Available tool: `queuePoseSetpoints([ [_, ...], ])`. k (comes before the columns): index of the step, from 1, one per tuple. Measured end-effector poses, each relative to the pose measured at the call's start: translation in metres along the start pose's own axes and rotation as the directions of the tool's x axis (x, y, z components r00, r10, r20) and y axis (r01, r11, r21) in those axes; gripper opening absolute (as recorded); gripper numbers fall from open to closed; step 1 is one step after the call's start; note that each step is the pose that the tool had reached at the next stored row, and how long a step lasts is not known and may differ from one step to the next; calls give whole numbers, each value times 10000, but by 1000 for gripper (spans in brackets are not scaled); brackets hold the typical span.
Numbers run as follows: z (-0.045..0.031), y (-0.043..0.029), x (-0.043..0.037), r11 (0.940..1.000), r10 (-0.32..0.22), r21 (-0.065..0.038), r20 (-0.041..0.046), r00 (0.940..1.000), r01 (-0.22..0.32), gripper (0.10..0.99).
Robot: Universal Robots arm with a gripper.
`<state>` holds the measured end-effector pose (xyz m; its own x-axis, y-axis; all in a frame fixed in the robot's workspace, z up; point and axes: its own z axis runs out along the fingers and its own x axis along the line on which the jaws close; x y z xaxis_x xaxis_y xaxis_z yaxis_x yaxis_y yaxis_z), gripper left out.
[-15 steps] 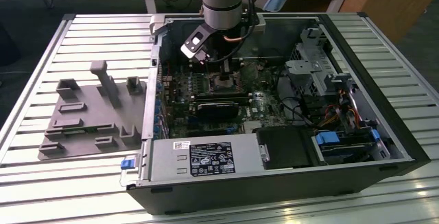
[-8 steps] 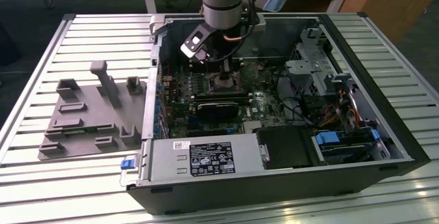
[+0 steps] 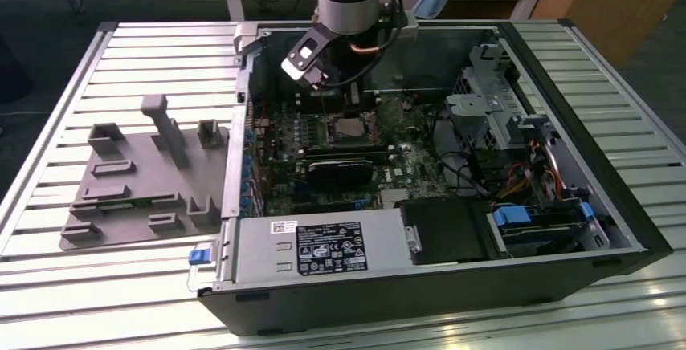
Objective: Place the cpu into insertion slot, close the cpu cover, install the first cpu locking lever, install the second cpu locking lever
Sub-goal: 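Place the cpu into insertion slot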
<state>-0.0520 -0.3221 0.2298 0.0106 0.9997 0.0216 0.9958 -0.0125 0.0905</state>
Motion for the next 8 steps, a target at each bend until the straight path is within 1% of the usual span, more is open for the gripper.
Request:
queuePoseSetpoints([
  [5,-141,13,3,10000,0,-12,0,10000,0,106],
  [8,-182,16,4,10000,-1,-24,1,10000,1,106],
])
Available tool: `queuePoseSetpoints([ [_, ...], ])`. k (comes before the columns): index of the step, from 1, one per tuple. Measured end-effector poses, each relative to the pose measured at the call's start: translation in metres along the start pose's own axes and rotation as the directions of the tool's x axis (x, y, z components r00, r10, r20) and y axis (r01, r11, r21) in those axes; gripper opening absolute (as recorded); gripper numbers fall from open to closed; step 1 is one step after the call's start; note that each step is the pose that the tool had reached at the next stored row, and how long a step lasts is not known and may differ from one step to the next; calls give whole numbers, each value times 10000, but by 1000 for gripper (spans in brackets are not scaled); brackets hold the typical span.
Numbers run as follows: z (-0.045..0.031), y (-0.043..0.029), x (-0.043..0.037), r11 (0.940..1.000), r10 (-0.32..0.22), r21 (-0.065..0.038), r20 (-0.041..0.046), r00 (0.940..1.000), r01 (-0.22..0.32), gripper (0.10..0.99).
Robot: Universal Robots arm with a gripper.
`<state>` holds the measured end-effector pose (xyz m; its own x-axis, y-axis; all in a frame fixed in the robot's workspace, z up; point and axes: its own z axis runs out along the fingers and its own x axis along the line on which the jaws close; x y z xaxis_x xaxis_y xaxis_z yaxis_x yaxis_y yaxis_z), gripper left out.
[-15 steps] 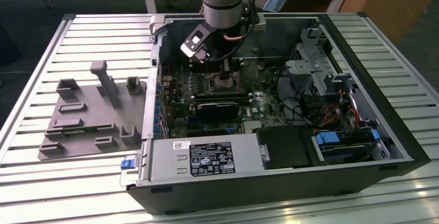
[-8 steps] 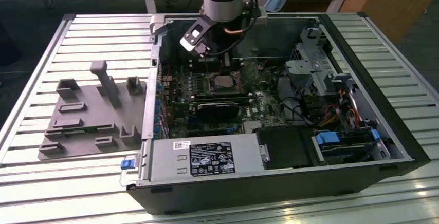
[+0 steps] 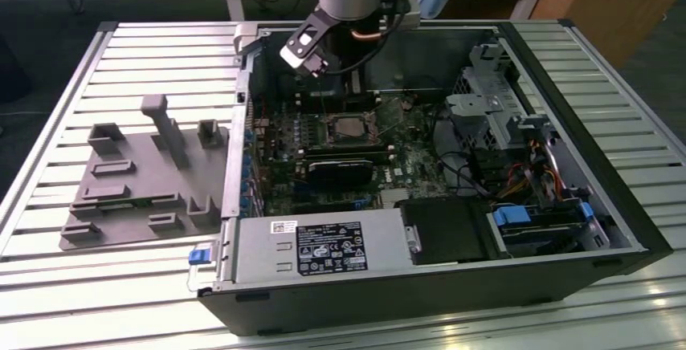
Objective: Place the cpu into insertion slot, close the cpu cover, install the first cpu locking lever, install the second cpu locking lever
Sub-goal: 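Place the cpu into insertion slot, then close the cpu cover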
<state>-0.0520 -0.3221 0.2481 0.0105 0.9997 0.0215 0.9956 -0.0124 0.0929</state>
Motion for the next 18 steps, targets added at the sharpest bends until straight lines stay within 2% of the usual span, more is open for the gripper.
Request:
queuePoseSetpoints([
  [5,-46,4,1,10000,0,-2,0,10000,0,106],
  [18,-66,5,1,10000,2,-2,-10,10000,-2,106],
])
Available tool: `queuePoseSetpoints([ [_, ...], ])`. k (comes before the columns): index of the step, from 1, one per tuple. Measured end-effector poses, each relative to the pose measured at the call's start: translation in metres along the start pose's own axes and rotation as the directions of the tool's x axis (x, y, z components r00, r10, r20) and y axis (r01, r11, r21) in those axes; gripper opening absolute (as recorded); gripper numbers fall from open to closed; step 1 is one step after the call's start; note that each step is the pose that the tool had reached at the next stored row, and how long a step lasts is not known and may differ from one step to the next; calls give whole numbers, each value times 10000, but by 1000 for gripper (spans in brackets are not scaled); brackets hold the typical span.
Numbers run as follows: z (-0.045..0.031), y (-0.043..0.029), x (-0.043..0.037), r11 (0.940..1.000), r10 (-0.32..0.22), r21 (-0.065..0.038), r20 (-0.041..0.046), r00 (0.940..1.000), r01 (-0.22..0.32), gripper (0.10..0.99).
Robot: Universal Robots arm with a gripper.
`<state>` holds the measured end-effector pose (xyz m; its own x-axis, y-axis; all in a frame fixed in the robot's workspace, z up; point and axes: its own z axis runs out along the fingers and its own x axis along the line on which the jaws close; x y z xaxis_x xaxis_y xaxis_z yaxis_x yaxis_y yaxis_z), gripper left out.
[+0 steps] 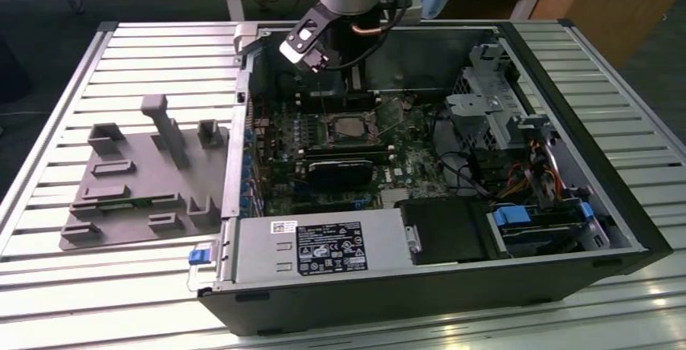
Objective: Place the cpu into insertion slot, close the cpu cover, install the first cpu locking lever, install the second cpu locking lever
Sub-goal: 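Close the cpu cover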
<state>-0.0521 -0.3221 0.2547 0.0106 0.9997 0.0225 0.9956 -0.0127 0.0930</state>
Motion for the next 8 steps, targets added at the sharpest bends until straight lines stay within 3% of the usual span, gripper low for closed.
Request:
queuePoseSetpoints([
  [5,-25,9,1,10000,-1,-2,-4,10000,1,106],
  [8,-22,50,1,10000,-1,-1,-1,10000,1,106],
])
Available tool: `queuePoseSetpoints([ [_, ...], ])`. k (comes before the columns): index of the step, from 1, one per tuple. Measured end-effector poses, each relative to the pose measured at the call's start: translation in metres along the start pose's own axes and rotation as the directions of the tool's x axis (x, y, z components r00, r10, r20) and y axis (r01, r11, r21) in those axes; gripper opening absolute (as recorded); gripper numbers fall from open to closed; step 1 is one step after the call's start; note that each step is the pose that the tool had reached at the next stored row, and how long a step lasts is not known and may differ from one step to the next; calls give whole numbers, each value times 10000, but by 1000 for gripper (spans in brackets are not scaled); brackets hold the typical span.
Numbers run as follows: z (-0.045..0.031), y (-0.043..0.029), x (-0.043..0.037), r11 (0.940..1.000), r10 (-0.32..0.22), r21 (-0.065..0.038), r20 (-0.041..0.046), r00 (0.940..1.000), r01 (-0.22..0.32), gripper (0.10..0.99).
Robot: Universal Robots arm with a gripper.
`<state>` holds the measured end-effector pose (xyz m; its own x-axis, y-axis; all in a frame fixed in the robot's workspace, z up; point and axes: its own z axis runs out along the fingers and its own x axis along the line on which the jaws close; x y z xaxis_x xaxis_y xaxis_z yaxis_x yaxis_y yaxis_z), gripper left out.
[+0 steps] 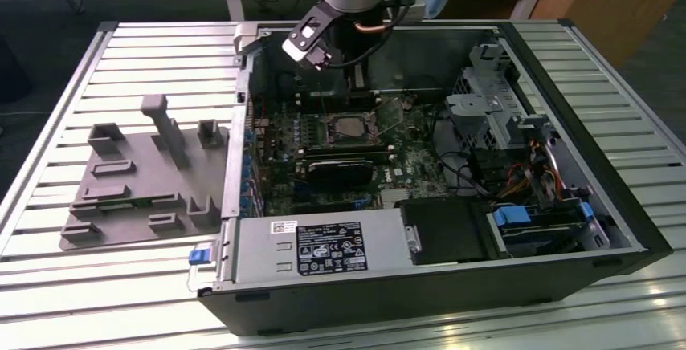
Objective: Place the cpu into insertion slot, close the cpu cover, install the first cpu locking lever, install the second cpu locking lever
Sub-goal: 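Close the cpu cover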
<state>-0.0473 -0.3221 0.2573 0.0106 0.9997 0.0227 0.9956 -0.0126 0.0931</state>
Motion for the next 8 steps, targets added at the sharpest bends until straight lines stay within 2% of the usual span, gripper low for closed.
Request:
queuePoseSetpoints([
  [5,11,115,1,10000,0,0,0,10000,0,106],
  [8,19,207,2,10000,1,0,0,10000,-1,106],
])
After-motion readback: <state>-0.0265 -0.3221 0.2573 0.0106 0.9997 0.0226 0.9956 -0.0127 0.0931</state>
